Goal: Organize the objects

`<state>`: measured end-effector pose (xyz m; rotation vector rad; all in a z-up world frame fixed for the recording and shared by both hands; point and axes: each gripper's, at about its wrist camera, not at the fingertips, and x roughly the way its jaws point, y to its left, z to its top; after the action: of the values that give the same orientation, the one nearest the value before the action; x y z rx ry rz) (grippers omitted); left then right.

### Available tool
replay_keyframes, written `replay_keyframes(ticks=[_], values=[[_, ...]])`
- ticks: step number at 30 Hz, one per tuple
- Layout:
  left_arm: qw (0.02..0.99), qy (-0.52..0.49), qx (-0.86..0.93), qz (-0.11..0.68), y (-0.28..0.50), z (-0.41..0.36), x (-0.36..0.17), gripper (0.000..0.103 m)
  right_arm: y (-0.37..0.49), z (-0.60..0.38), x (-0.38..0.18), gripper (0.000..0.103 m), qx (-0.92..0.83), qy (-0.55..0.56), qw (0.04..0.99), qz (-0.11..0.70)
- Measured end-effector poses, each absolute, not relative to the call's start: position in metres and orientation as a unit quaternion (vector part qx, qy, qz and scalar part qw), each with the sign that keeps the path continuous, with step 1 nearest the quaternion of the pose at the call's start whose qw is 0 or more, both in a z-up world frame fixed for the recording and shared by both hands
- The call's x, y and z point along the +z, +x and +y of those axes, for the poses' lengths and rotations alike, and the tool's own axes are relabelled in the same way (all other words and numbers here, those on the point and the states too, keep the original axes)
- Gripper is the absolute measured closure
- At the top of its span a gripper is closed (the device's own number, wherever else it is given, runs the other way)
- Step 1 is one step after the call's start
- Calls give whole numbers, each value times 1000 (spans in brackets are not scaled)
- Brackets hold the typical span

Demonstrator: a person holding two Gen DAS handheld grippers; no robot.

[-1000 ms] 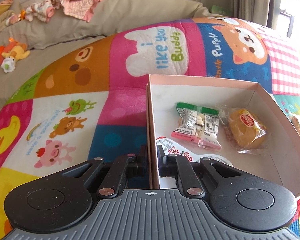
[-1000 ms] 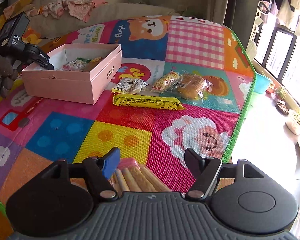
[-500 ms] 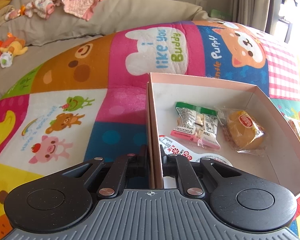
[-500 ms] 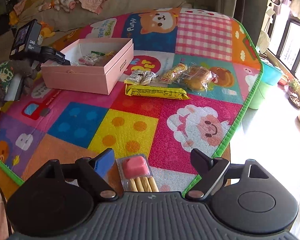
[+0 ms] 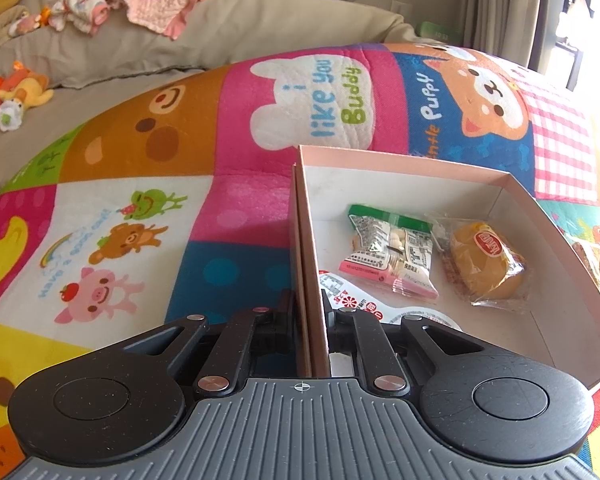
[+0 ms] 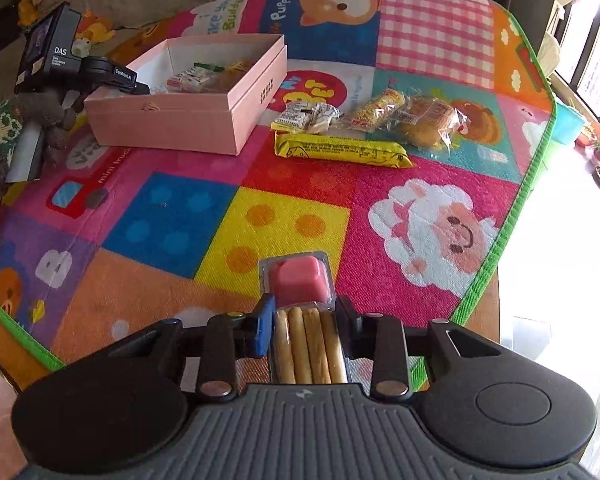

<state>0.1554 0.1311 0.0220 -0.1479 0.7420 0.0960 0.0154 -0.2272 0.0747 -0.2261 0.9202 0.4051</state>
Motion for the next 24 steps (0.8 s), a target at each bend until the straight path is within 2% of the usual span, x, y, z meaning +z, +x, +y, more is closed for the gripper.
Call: replay_keyframes(ticks=[10, 16, 17, 18, 20, 24], values=[[928, -75, 44, 362, 154, 132, 22, 90, 67, -157, 181, 71, 244, -131, 912, 302], [928, -81, 40, 362, 153, 134, 22, 89, 131, -96, 218, 70, 263, -98, 916, 287], [928, -81, 40, 362, 153, 134, 22, 89, 141, -88, 219, 68, 266, -91, 915, 289], [928, -80, 40, 362, 153, 134, 22, 89, 150, -80, 220, 61, 262, -87, 916, 291], [928, -80, 39, 361, 153, 134, 22, 89, 161, -68, 217, 53, 249, -94, 919, 290], [929, -78, 40, 361, 152, 134, 22, 89, 163, -70, 203, 42, 236, -105, 919, 298]])
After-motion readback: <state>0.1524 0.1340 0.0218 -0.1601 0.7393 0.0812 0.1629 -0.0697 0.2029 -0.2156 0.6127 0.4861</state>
